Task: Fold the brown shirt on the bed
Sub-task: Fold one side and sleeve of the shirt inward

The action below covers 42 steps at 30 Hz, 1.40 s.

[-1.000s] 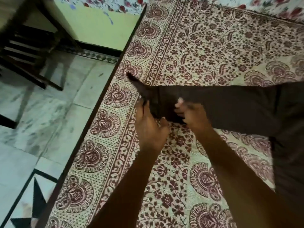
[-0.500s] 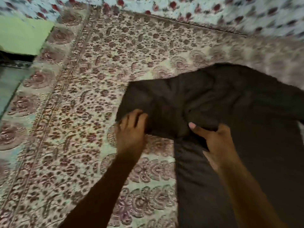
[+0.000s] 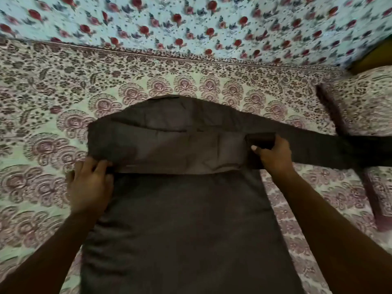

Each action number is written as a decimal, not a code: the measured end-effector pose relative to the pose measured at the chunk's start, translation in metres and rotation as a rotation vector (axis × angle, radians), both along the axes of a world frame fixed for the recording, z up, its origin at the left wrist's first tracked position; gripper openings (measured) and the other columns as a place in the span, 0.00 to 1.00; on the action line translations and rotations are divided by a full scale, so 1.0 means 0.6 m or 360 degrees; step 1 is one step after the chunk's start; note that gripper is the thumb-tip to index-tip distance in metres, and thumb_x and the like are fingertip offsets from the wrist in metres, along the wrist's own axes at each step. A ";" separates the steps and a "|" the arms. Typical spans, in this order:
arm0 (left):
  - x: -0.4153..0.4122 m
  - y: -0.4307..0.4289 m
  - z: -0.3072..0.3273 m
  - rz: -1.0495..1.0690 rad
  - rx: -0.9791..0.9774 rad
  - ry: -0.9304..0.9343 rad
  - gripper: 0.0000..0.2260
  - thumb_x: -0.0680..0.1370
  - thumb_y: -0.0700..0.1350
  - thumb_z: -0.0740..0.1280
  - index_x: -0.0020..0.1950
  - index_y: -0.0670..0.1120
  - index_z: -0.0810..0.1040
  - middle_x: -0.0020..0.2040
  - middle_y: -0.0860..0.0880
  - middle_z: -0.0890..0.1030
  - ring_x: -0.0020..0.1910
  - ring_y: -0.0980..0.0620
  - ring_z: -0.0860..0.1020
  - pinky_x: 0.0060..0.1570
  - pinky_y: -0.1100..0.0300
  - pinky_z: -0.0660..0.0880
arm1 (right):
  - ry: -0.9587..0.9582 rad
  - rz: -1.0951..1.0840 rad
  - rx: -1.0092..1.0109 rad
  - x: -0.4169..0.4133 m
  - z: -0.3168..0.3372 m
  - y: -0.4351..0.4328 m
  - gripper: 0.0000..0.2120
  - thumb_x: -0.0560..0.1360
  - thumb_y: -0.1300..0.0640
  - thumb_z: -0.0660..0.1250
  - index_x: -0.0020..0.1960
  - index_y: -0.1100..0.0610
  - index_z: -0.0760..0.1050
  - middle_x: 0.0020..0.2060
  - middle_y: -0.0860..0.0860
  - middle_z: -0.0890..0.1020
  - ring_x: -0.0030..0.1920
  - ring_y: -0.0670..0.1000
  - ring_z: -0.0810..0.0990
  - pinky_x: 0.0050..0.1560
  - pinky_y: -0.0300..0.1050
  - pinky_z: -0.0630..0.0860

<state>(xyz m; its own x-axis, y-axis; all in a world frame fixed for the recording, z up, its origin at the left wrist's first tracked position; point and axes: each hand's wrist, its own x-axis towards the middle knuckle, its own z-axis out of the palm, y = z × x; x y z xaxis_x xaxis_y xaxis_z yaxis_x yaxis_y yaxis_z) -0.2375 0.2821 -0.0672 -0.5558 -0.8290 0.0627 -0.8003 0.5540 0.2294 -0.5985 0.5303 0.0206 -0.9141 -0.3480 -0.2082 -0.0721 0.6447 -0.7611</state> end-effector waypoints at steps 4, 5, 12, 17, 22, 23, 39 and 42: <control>-0.092 0.042 0.005 -0.0296 -0.0057 0.0075 0.21 0.73 0.52 0.58 0.57 0.42 0.81 0.54 0.38 0.77 0.54 0.34 0.74 0.52 0.38 0.71 | 0.0234 0.0110 0.0370 -0.090 -0.016 0.032 0.21 0.76 0.64 0.71 0.69 0.64 0.74 0.63 0.62 0.80 0.65 0.62 0.78 0.63 0.50 0.74; -0.112 0.054 0.006 -0.0363 -0.0074 0.0076 0.21 0.73 0.51 0.59 0.56 0.42 0.82 0.55 0.39 0.77 0.54 0.35 0.74 0.51 0.39 0.71 | 0.0241 0.0096 0.0426 -0.109 -0.018 0.038 0.22 0.76 0.63 0.71 0.69 0.64 0.74 0.64 0.63 0.80 0.66 0.63 0.78 0.64 0.53 0.75; -0.198 0.096 -0.022 -0.0525 -0.0047 0.0114 0.22 0.73 0.51 0.59 0.60 0.44 0.84 0.72 0.43 0.76 0.66 0.38 0.75 0.60 0.39 0.71 | 0.0334 -0.0004 0.0550 -0.196 -0.030 0.054 0.20 0.76 0.62 0.71 0.67 0.63 0.76 0.60 0.64 0.81 0.61 0.64 0.80 0.61 0.56 0.77; -0.221 0.093 -0.050 -0.0617 0.0019 -0.0001 0.26 0.76 0.54 0.57 0.68 0.47 0.81 0.78 0.43 0.70 0.74 0.40 0.71 0.64 0.39 0.69 | 0.0467 -0.0114 0.0486 -0.246 -0.047 0.047 0.17 0.75 0.61 0.71 0.63 0.58 0.77 0.59 0.61 0.82 0.62 0.64 0.80 0.61 0.60 0.78; -0.233 0.090 -0.078 -0.0655 0.0078 -0.0125 0.27 0.77 0.56 0.55 0.72 0.51 0.77 0.81 0.43 0.64 0.79 0.41 0.63 0.68 0.36 0.64 | 0.0522 -0.0049 0.0963 -0.234 -0.086 0.022 0.29 0.74 0.56 0.72 0.72 0.55 0.66 0.70 0.61 0.70 0.72 0.65 0.66 0.70 0.73 0.56; -0.234 0.091 -0.080 -0.0651 0.0093 -0.0121 0.27 0.77 0.56 0.55 0.73 0.51 0.76 0.81 0.43 0.63 0.79 0.41 0.62 0.68 0.36 0.64 | 0.0588 0.0008 0.0974 -0.213 -0.092 0.015 0.29 0.75 0.54 0.71 0.73 0.56 0.65 0.72 0.61 0.68 0.73 0.65 0.64 0.70 0.72 0.56; -0.250 0.110 -0.070 -0.0518 0.0361 -0.0055 0.37 0.74 0.68 0.58 0.82 0.61 0.56 0.85 0.54 0.45 0.84 0.49 0.45 0.79 0.43 0.49 | 0.0523 0.0978 0.0990 -0.065 -0.168 -0.059 0.34 0.75 0.24 0.45 0.80 0.32 0.48 0.83 0.50 0.44 0.82 0.59 0.43 0.77 0.68 0.48; -0.197 0.137 -0.054 -0.0365 0.0146 -0.0135 0.39 0.73 0.67 0.62 0.82 0.58 0.58 0.85 0.51 0.47 0.84 0.47 0.47 0.79 0.40 0.51 | 0.0730 0.1344 0.0845 0.006 -0.158 -0.062 0.36 0.74 0.24 0.42 0.80 0.34 0.50 0.83 0.51 0.46 0.83 0.58 0.47 0.77 0.66 0.52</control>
<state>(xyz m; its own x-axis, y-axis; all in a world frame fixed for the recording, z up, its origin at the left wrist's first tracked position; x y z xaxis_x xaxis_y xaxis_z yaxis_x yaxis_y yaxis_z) -0.3557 0.3643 -0.0994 -0.7299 -0.6807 -0.0618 -0.6747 0.7031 0.2246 -0.5952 0.4933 -0.0745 -0.4525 -0.8648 -0.2176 -0.8496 0.4922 -0.1894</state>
